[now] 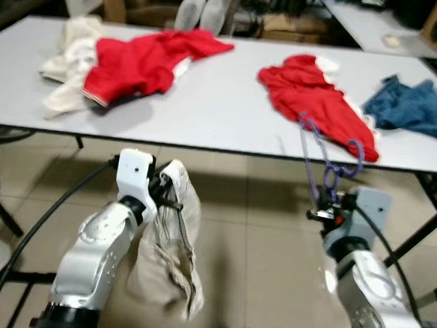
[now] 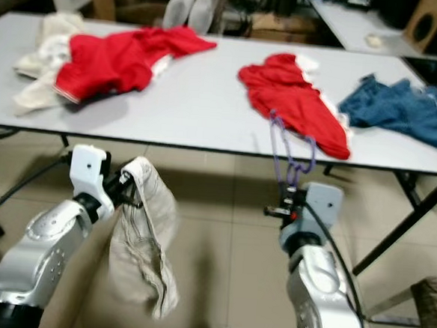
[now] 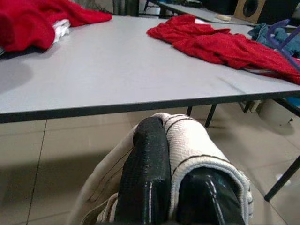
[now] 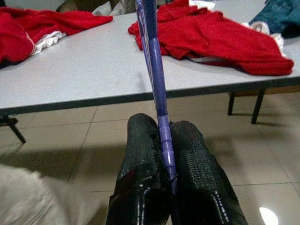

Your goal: Hang hanger

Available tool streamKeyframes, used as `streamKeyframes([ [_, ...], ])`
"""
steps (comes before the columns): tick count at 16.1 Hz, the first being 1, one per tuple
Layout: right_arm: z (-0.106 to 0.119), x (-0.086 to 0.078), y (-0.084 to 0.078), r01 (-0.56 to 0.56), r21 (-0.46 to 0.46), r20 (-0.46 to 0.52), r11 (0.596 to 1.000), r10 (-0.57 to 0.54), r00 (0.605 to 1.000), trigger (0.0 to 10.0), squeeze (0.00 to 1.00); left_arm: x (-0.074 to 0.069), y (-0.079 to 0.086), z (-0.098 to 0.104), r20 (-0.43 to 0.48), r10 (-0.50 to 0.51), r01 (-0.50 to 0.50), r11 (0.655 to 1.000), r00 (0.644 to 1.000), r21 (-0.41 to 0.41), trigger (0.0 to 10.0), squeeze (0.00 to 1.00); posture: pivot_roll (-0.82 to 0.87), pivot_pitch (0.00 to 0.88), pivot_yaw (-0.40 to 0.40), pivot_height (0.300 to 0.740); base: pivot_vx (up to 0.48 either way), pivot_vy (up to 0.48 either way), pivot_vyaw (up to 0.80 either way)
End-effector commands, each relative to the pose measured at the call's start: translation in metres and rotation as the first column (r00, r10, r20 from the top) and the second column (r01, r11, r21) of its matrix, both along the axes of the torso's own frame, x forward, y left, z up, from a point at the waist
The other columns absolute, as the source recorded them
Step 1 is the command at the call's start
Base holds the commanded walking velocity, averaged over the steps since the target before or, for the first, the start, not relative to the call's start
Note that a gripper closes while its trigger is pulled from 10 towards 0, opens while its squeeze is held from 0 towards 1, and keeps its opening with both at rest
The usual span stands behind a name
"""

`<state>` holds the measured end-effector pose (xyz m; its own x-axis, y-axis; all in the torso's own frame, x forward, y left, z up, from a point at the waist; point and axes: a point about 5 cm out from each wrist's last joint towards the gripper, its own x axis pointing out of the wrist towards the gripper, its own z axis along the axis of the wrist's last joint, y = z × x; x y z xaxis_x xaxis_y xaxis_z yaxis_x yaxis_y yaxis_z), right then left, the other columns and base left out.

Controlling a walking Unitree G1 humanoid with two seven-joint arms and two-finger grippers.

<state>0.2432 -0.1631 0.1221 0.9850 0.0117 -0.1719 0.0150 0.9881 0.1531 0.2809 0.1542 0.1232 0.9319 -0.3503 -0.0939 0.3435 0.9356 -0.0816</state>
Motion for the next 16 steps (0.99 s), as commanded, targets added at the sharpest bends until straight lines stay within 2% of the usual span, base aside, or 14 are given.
streamKeyframes([
  [1,-0.003,-0.001,-0.001,-0.001,-0.006,-0.017,1.0,0.001,1.0,5.3,0.0,0.0,-0.004,0.011,0.061,-0.021,0.022,1.0,0.998,-0.01,10.0,0.0,-0.13,0.0,0.015,0.74,0.0,0.0,-0.8],
  [2,-0.003,0.0,0.001,-0.023,-0.025,-0.024,0.999,0.022,0.999,10.0,0.0,0.003,-0.002,0.01,0.06,-0.02,0.021,1.0,0.998,-0.014,10.0,0.0,-0.15,0.0,0.032,0.74,0.0,0.0,-0.8],
  [3,-0.004,0.0,0.002,-0.039,-0.024,-0.032,0.999,0.038,0.999,10.0,0.0,0.007,-0.002,0.011,0.056,-0.02,0.021,1.0,0.998,-0.016,10.0,0.0,-0.16,0.0,0.039,0.74,0.0,0.0,-0.76],
  [7,-0.004,-0.005,-0.003,-0.031,-0.035,-0.024,0.999,0.03,0.999,10.0,0.0,0.017,-0.004,0.016,0.066,-0.036,0.037,0.999,0.997,-0.016,10.0,0.0,-0.18,0.0,0.078,0.74,0.0,0.069,0.0],
  [12,-0.005,-0.002,0.001,-0.056,-0.042,-0.024,0.998,0.055,0.998,10.0,0.0,0.014,0.002,0.014,0.059,-0.01,0.01,1.0,0.998,-0.002,10.0,0.0,-0.16,0.0,0.047,0.74,0.0,0.333,0.0],
  [16,-0.003,0.008,0.001,-0.082,-0.048,-0.016,0.995,0.081,0.997,10.0,0.0,0.009,0.005,0.014,0.069,0.019,-0.019,1.0,0.997,0.008,10.0,0.0,-0.11,0.0,-0.006,0.74,0.0,0.36,0.0],
])
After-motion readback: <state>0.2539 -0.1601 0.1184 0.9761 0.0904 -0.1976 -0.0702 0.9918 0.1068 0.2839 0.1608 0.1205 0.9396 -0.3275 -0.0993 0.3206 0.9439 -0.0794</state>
